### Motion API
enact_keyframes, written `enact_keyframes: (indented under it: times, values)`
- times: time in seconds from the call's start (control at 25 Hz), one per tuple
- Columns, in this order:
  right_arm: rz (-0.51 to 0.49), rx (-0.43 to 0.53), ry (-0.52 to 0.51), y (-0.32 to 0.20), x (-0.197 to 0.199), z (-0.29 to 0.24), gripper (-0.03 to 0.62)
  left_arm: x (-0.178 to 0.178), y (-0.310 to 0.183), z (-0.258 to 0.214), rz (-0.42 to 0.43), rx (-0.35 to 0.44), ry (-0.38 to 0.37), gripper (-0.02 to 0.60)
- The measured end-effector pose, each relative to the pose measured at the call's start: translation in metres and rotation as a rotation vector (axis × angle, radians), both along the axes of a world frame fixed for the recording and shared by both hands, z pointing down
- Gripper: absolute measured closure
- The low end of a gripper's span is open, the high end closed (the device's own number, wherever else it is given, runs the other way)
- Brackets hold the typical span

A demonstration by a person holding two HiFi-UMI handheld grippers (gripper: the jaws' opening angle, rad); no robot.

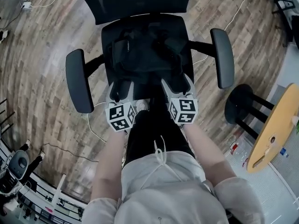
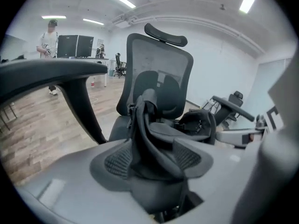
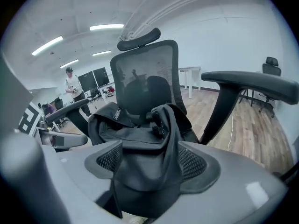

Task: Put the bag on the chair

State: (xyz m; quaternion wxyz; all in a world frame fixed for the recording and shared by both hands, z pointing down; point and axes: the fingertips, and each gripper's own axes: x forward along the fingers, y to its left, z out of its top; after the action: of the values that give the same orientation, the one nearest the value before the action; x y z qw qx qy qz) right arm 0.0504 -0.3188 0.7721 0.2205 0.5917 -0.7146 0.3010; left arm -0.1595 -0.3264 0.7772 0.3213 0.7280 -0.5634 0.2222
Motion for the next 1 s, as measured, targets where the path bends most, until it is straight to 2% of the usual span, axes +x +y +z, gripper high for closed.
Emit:
enact_keyframes:
  times: [0.16, 0.24, 0.28, 0.4, 0.6, 0.8, 1.0]
  values:
    - [0.044, 0.032, -0.043, 0.024, -0.007, -0.026, 0.366, 0.000, 0.020, -0.029, 0.026, 0.096, -0.060, 0.464]
    - [0.060, 0.051, -0.034, 0.033, -0.008, -0.039, 0.440, 0.001, 0.029, -0.046, 0.033, 0.132, -0.057, 0.552]
    - [0.068, 0.058, -0.027, 0.037, -0.008, -0.046, 0.483, 0.002, 0.033, -0.056, 0.034, 0.143, -0.042, 0.575]
    - [0.095, 0.080, -0.024, 0.050, -0.008, -0.066, 0.584, 0.006, 0.044, -0.082, 0.042, 0.169, 0.013, 0.575]
    - [0.104, 0.104, -0.066, 0.069, -0.014, -0.109, 0.595, 0.012, 0.065, -0.128, 0.106, 0.197, 0.059, 0.575]
    - [0.035, 0.155, -0.070, 0.078, -0.028, -0.164, 0.595, 0.019, 0.079, -0.183, 0.184, 0.231, 0.065, 0.575]
    - [-0.035, 0.182, -0.030, 0.088, -0.049, -0.214, 0.595, 0.012, 0.081, -0.248, 0.149, 0.303, 0.087, 0.575]
